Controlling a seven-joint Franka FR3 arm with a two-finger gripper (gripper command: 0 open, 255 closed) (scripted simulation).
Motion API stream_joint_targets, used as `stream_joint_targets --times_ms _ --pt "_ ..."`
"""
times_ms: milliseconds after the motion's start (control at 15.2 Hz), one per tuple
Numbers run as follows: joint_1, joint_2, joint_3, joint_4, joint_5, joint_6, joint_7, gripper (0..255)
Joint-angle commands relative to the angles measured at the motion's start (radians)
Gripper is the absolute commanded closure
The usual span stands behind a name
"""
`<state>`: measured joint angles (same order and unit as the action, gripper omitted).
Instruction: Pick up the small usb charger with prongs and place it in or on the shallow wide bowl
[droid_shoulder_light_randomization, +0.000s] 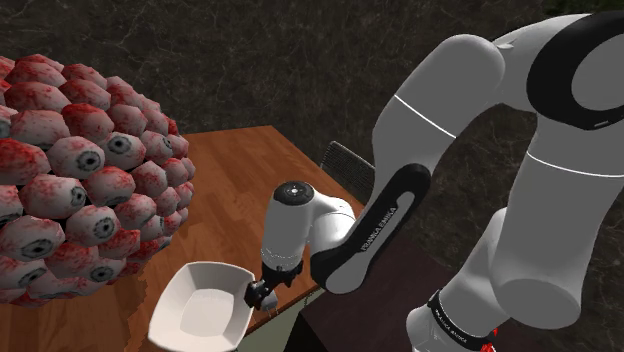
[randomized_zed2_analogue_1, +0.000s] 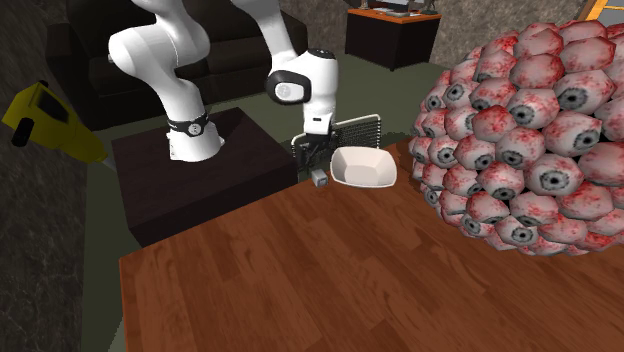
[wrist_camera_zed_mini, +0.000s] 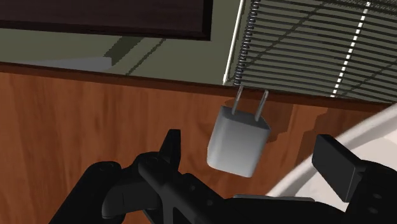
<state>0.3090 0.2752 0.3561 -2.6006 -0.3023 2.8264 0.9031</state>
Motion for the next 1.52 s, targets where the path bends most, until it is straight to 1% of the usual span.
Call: stream_joint_targets --times_ms 0,330,858,924,1452 --pt "0.034 0.046 -0.040 0.012 -0.052 0.033 0.044 0" --pt "0.090 0.122 -0.111 0.035 -0.121 0.087 0.098 0" --pt "0.090 0.122 -0.111 0.035 -0.121 0.087 0.098 0" --pt "0.090 0.122 -0.111 0.035 -0.121 0.087 0.098 255" --pt "0.092 0.124 -0.113 0.036 -0.123 0.089 0.100 255"
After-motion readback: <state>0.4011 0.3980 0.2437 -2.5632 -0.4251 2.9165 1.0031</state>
